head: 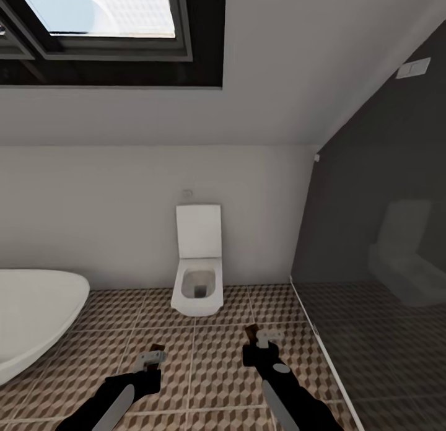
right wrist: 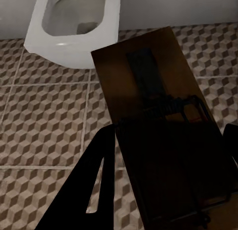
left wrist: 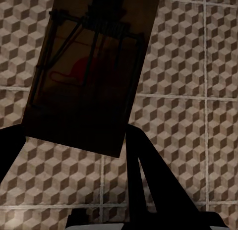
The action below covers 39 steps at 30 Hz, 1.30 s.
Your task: Take the four mousetraps from the cabinet in the bathroom and place them on the bathroom floor. Make sure all four end up on the same floor surface, and ensure that at least two of them are either under or directly next to the same bathroom sink.
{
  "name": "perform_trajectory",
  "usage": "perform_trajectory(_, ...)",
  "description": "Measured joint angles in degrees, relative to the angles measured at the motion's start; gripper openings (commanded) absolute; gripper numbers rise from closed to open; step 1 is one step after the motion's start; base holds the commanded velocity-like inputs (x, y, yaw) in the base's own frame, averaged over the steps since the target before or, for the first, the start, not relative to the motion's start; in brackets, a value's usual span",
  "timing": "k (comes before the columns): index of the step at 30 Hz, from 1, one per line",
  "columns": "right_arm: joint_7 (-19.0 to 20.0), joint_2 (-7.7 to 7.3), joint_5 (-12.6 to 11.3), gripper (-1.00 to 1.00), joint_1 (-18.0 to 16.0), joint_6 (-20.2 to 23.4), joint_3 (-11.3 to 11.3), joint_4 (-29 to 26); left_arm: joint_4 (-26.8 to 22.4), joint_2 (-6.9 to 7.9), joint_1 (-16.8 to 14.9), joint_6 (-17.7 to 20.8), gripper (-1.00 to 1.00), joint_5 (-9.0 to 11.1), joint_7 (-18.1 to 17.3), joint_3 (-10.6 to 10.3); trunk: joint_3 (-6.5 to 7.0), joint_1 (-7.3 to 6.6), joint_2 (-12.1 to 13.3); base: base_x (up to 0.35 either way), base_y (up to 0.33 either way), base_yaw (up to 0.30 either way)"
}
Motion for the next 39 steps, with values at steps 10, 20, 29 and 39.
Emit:
perform_trajectory(10, 0.0, -0.18, -2.3, -1.0, 0.0, 0.0, 0.1, -0.2, 0.0, 0.0, 0.0, 0.0, -1.0, 0.0, 0.0, 0.0, -0.83, 0.01, 0.0, 0.129, 0.0, 0.0)
perform_trajectory(20, 0.0, -0.18, -2.4, -1.0, 0.0, 0.0, 0.1, -0.2, 0.0, -0.01, 0.0, 0.0, -1.0, 0.0, -0.1, 0.0, -1.75, -0.01, 0.0, 0.259, 0.038, 0.0)
perform_trajectory(29, 0.0, -0.18, -2.4, -1.0, 0.0, 0.0, 0.1, -0.2, -0.1, 0.0, 0.0, 0.0, -1.0, 0.0, -0.1, 0.0, -2.57, 0.02, 0.0, 0.131, 0.028, 0.0)
perform_trajectory(39, 0.0, -0.18, -2.4, -1.0, 0.0, 0.0, 0.1, -0.2, -0.1, -0.05, 0.0, 0.0, -1.0, 0.0, -0.1, -0.1, -3.49, 0.02, 0.0, 0.003, 0.001, 0.0)
